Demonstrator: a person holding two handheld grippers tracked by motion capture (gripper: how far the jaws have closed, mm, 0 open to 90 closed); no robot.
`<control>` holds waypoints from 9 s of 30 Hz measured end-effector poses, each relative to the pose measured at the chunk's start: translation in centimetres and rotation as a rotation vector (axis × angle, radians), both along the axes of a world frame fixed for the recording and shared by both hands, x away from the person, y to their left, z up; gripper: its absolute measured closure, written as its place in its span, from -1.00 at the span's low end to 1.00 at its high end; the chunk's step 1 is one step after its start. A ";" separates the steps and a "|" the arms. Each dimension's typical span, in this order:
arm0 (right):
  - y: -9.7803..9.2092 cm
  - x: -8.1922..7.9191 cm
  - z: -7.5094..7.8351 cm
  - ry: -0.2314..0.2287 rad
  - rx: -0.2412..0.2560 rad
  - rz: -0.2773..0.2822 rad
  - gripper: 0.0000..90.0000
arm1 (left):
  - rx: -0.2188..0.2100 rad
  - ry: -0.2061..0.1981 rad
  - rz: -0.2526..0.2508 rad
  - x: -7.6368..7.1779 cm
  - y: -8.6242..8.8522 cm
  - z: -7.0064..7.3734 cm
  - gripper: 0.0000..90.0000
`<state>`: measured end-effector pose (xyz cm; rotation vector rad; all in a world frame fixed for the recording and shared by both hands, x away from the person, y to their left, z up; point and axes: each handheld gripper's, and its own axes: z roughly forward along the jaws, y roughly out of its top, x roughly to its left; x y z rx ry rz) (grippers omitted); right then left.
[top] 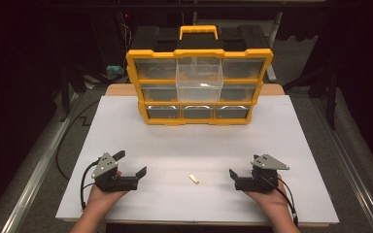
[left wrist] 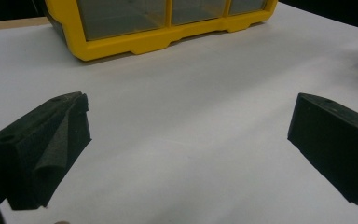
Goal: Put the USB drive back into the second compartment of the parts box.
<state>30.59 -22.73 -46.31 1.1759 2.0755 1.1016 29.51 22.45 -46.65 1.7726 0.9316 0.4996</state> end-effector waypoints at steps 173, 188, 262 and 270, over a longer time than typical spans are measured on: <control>12.1 0.4 -1.3 0.156 -0.078 0.355 0.78 | 0.007 -0.013 -0.007 -0.2 0.3 -0.1 -1.00; 12.0 0.4 -1.3 0.153 -0.079 0.363 0.78 | 0.007 -0.012 -0.013 -0.3 0.2 -0.1 -1.00; 1.7 1.6 1.0 0.128 -0.041 0.274 0.77 | 0.014 -0.025 -0.018 -0.3 0.1 -0.2 -1.00; 1.2 1.9 1.2 0.140 -0.034 0.256 0.78 | -0.010 -0.023 -0.018 -0.2 0.1 -0.1 -1.00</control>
